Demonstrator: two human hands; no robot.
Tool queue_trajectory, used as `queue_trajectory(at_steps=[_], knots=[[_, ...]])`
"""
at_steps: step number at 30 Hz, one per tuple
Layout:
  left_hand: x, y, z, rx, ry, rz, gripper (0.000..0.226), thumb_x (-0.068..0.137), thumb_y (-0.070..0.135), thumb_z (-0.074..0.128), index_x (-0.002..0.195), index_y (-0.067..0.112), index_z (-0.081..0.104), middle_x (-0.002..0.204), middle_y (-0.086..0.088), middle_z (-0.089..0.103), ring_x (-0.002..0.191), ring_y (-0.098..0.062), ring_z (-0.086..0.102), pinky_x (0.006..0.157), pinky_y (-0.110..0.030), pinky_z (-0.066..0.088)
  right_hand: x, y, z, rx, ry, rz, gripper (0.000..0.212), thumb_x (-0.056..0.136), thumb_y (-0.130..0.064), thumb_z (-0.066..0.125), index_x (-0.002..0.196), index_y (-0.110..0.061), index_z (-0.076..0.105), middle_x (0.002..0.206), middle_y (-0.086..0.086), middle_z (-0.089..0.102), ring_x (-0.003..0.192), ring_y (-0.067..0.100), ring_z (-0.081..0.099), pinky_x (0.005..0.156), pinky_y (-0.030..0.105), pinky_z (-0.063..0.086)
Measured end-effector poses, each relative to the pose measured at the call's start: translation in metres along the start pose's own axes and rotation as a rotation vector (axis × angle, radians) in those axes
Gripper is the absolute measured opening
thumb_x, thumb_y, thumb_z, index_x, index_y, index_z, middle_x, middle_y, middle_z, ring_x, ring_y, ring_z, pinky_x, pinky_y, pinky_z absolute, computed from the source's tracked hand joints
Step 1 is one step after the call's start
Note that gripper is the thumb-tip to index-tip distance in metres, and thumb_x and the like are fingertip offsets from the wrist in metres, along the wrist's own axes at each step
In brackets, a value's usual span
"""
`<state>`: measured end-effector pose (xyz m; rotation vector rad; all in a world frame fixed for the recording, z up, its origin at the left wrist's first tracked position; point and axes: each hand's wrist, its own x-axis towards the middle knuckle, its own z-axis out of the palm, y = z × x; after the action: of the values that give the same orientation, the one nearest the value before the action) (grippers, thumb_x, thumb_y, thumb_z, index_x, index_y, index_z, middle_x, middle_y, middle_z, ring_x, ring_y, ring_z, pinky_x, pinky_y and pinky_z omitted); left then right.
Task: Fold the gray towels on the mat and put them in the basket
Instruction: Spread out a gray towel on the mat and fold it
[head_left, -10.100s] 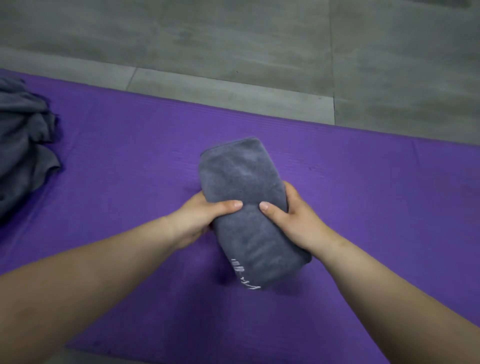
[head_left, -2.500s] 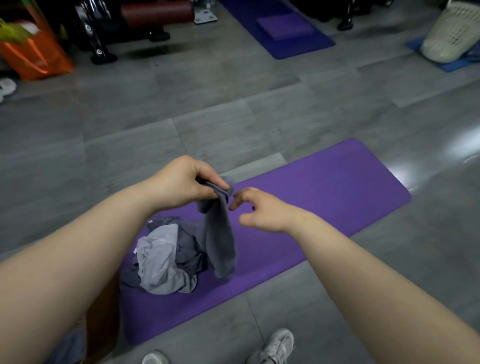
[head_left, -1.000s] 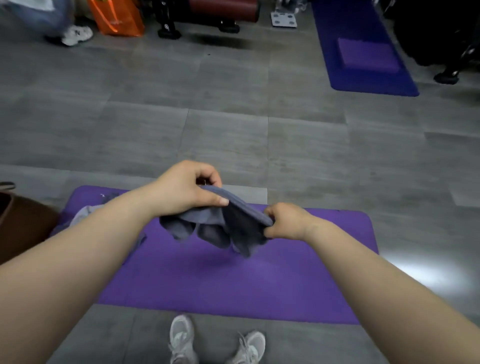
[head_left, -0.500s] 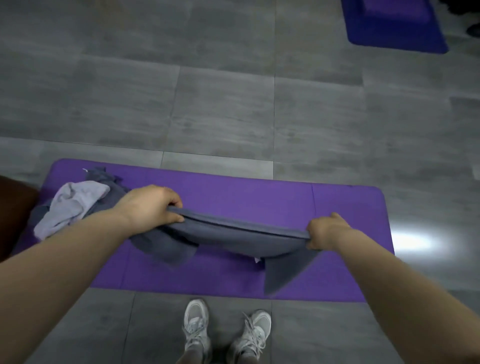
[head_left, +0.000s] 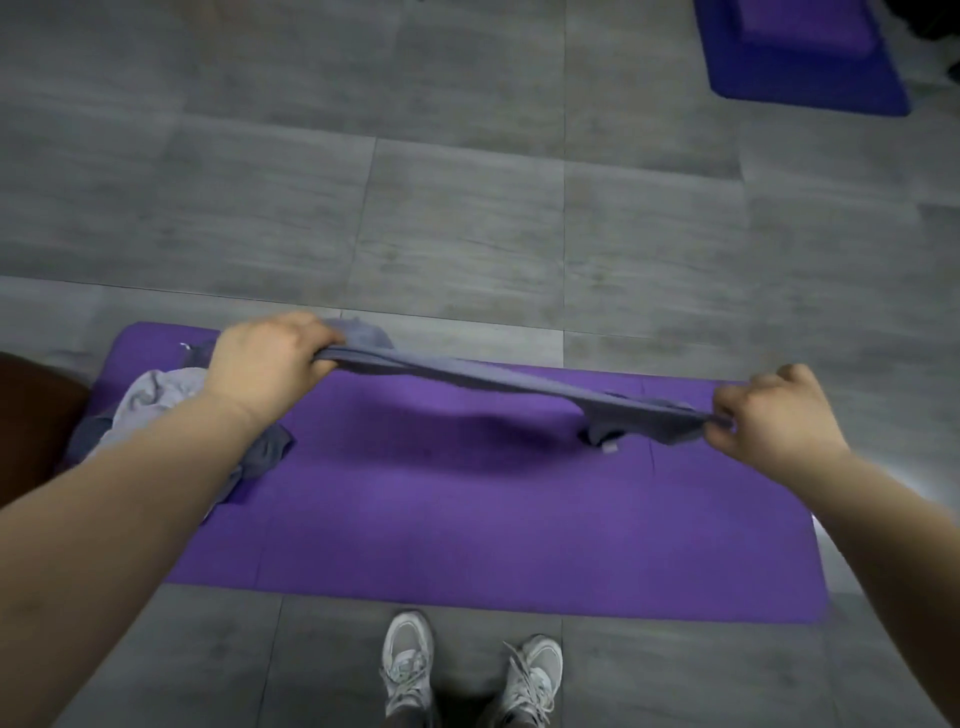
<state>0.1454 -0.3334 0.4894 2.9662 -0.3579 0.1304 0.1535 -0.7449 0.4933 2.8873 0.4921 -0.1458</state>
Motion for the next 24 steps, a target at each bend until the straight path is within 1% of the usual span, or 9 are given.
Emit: queue_trajectory(at_steps=[3, 8, 12, 14, 16, 18, 20, 22, 24], knots=[[-0.034, -0.014, 0.059, 0.019, -0.055, 0.003, 0.031, 0.066, 0.025, 0.048, 0.067, 0.004, 0.071, 0.056, -0.017, 0.065, 0.042, -0.032, 0.063, 0.033, -0.033, 0.045, -0.011, -0.025, 0.051, 0.082, 0.009, -0.062, 0.033, 0.056, -0.035, 0.034, 0.036, -0.012, 0.048, 0.028, 0.006, 0.043, 0.029, 0.020, 0.050, 0.050, 0.032, 0.044], [-0.104, -0.035, 0.215, 0.079, -0.239, 0.028, 0.040, 0.065, 0.025, 0.037, 0.070, 0.005, 0.072, 0.055, -0.014, 0.064, 0.041, -0.031, 0.061, 0.032, -0.033, 0.045, -0.028, -0.086, 0.215, 0.159, -0.165, -0.186, 0.032, 0.054, -0.033, 0.034, 0.037, -0.011, 0.049, 0.029, 0.008, 0.045, 0.030, 0.014, 0.050, 0.056, 0.032, 0.018], [-0.149, -0.043, 0.342, 0.205, -0.379, 0.085, 0.027, 0.059, 0.016, 0.049, 0.066, 0.004, 0.072, 0.051, -0.013, 0.062, 0.039, -0.031, 0.060, 0.033, -0.033, 0.045, -0.044, -0.133, 0.355, 0.114, -0.317, -0.316, 0.028, 0.053, -0.033, 0.038, 0.039, -0.013, 0.052, 0.029, 0.003, 0.046, 0.030, 0.015, 0.049, 0.056, 0.030, 0.018], [-0.166, -0.042, 0.396, 0.252, -0.465, 0.128, 0.024, 0.056, 0.012, 0.049, 0.062, 0.006, 0.072, 0.049, -0.010, 0.063, 0.037, -0.028, 0.059, 0.033, -0.030, 0.045, -0.051, -0.152, 0.423, 0.074, -0.488, -0.386, 0.024, 0.044, -0.036, 0.056, 0.036, -0.014, 0.051, 0.028, 0.001, 0.046, 0.029, 0.014, 0.048, 0.056, 0.027, 0.022], [-0.176, -0.042, 0.446, 0.315, -0.522, 0.168, 0.014, 0.057, 0.008, 0.063, 0.066, 0.010, 0.074, 0.058, -0.007, 0.067, 0.047, -0.025, 0.064, 0.042, -0.031, 0.050, -0.053, -0.170, 0.477, 0.049, -0.629, -0.434, 0.037, 0.030, -0.047, 0.073, 0.034, -0.016, 0.053, 0.029, 0.000, 0.048, 0.029, 0.012, 0.049, 0.048, 0.019, 0.035], [-0.188, -0.040, 0.495, 0.341, -0.706, 0.150, 0.035, 0.048, 0.035, 0.084, 0.078, 0.020, 0.074, 0.076, -0.001, 0.071, 0.067, -0.020, 0.069, 0.063, -0.029, 0.055, -0.056, -0.182, 0.513, 0.082, -0.728, -0.475, 0.042, 0.047, -0.060, 0.074, 0.055, -0.020, 0.067, 0.055, 0.000, 0.068, 0.055, 0.011, 0.065, 0.055, 0.013, 0.046], [-0.191, -0.037, 0.533, 0.213, -0.741, 0.124, 0.056, 0.018, 0.054, 0.086, 0.066, 0.027, 0.073, 0.066, 0.006, 0.069, 0.058, -0.013, 0.068, 0.055, -0.023, 0.054, -0.051, -0.182, 0.542, 0.166, -0.744, -0.379, 0.038, 0.084, -0.054, 0.050, 0.094, -0.019, 0.065, 0.109, 0.008, 0.067, 0.103, 0.020, 0.061, 0.085, 0.024, 0.046], [-0.181, -0.028, 0.562, 0.154, -0.697, 0.140, 0.057, 0.022, 0.052, 0.087, 0.070, 0.024, 0.074, 0.070, 0.005, 0.071, 0.059, -0.014, 0.068, 0.054, -0.022, 0.054, -0.042, -0.179, 0.554, 0.244, -0.807, -0.220, 0.026, 0.093, -0.046, 0.037, 0.091, -0.025, 0.052, 0.122, 0.006, 0.059, 0.114, 0.023, 0.054, 0.089, 0.028, 0.042], [-0.156, -0.011, 0.575, 0.139, -0.601, 0.112, 0.054, 0.039, 0.049, 0.080, 0.083, 0.019, 0.074, 0.088, -0.003, 0.073, 0.072, -0.019, 0.071, 0.061, -0.025, 0.055, -0.030, -0.165, 0.553, 0.282, -0.715, -0.051, 0.022, 0.094, -0.039, 0.039, 0.077, -0.027, 0.046, 0.117, 0.007, 0.061, 0.110, 0.023, 0.056, 0.079, 0.029, 0.042]])
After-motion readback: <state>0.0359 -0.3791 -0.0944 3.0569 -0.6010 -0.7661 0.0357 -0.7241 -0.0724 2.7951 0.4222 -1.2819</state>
